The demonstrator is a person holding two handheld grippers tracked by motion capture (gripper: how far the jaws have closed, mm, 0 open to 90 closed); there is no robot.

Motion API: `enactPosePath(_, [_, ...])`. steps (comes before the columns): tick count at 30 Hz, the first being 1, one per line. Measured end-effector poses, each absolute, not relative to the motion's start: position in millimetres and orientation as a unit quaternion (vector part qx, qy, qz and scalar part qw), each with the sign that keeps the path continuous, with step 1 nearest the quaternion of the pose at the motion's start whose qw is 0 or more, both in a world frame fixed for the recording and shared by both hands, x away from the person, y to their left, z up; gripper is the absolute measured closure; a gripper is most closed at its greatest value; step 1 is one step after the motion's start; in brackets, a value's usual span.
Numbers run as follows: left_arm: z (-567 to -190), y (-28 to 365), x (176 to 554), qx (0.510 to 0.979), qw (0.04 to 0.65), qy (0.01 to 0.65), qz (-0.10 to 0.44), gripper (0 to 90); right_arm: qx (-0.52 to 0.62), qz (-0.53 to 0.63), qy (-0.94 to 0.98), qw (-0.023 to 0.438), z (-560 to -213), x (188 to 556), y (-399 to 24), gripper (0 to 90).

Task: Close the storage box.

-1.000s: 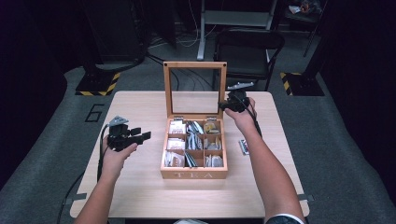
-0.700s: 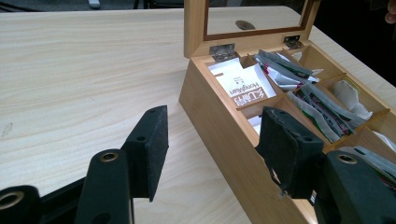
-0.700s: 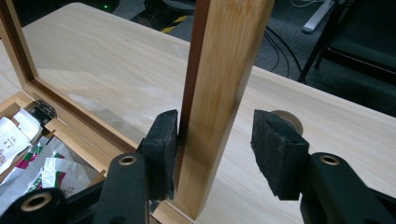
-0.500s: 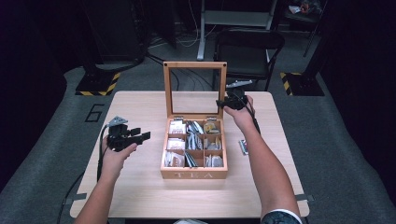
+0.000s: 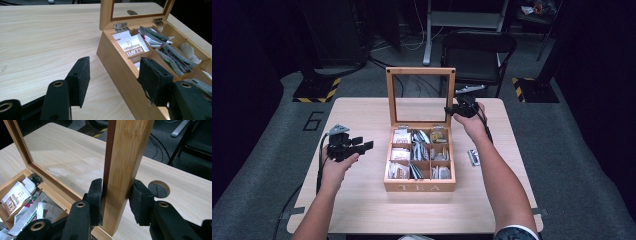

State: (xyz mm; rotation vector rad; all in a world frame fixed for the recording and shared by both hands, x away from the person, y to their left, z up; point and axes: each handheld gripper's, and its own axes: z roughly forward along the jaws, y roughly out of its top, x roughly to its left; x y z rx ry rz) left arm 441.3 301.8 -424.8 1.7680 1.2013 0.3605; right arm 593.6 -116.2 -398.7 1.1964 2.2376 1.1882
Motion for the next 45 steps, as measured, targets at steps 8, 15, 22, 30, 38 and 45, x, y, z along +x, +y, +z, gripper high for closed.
enactPosePath(8, [-419, 293, 446, 0.725, 0.465, 0.488, 0.146, 42.6, 0.405, 0.425, 0.792, 0.17, -396, 584, -120, 65.7])
enactPosePath(15, [-412, 287, 456, 0.724, 0.471, 0.482, 0.147, 42.8, 0.389, 0.43, 0.796, 0.175, -396, 575, -121, 66.1])
enactPosePath(22, [-404, 275, 469, 0.73, 0.473, 0.473, 0.137, 43.0, 0.383, 0.43, 0.797, 0.182, -396, 570, -120, 65.9])
enactPosePath(30, [-389, 262, 484, 0.739, 0.473, 0.459, 0.141, 44.8, 0.373, 0.431, 0.799, 0.191, -397, 564, -120, 65.5])
enactPosePath(38, [-376, 253, 502, 0.752, 0.472, 0.43, 0.163, 47.2, 0.367, 0.432, 0.799, 0.202, -398, 559, -120, 65.2])
enactPosePath(45, [-368, 245, 511, 0.753, 0.469, 0.427, 0.176, 47.6, 0.362, 0.433, 0.799, 0.206, -399, 555, -120, 64.8])
